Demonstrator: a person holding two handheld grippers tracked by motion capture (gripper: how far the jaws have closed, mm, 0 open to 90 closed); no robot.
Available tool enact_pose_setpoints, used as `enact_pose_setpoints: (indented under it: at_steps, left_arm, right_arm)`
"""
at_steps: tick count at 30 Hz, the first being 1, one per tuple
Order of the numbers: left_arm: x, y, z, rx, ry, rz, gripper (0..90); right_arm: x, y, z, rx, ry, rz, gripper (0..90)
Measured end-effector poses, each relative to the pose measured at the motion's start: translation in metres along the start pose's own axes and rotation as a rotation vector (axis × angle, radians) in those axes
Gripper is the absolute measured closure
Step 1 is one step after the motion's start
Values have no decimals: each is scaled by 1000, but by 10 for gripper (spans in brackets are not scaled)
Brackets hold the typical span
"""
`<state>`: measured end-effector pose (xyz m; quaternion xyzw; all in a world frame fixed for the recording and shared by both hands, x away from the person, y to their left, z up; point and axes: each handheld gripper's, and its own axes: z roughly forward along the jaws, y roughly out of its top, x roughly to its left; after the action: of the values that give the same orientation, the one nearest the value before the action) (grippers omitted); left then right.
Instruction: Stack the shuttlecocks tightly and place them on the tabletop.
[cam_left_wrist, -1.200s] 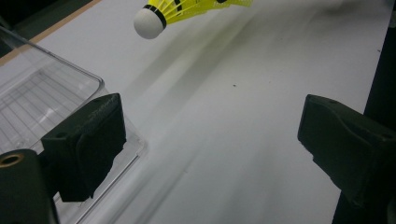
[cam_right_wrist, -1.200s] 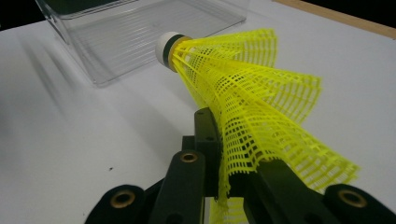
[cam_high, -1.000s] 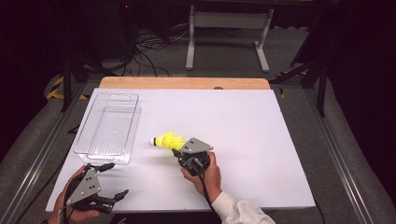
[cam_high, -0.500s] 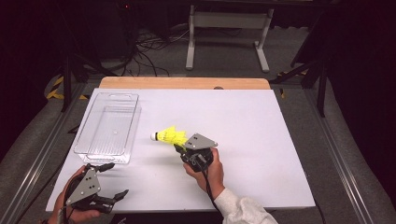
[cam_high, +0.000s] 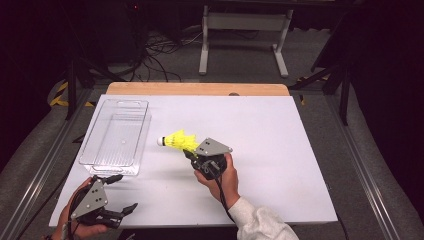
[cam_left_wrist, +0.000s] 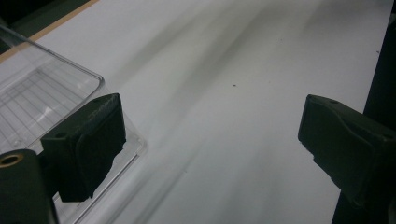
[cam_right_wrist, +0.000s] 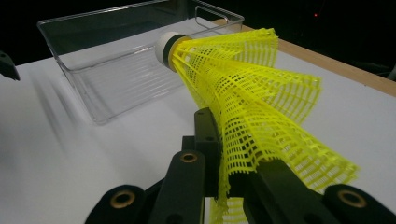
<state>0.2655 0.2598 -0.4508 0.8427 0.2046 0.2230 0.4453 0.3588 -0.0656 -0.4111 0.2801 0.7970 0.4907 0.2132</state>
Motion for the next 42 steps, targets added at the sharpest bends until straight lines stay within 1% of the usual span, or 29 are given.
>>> enact_pose_setpoints:
  at_steps: [3, 7, 16, 18, 24, 30, 31, 33, 36, 42]
  left_arm:
    - [0, 0, 0, 1, 0, -1, 86]
    - [0, 0, 0, 0, 0, -1, 86]
    - [0, 0, 1, 0, -2, -4, 86]
    - [1, 0, 1, -1, 0, 1, 86]
    - [5, -1, 3, -6, -8, -13, 86]
    - [7, -2, 3, -5, -8, -14, 86]
    - [7, -3, 3, -7, -11, -20, 86]
    - [7, -3, 1, -5, -6, -15, 86]
    - [6, -3, 0, -12, -8, -21, 86]
    - [5, -2, 0, -11, -8, -14, 86]
  right_arm:
    - [1, 3, 0, 0, 8, -13, 883]
    - [2, 4, 3, 7, 22, -19, 883]
    - [3, 9, 8, 3, 32, -20, 884]
    - [3, 10, 9, 1, 36, -20, 883]
    - [2, 15, 13, -6, 42, -23, 883]
    - [1, 19, 15, -9, 47, -25, 884]
    - [1, 20, 15, -12, 49, -26, 883]
    - [2, 21, 15, -13, 50, -30, 883]
    - [3, 23, 16, -15, 54, -36, 883]
    - [5, 26, 15, -18, 60, -44, 883]
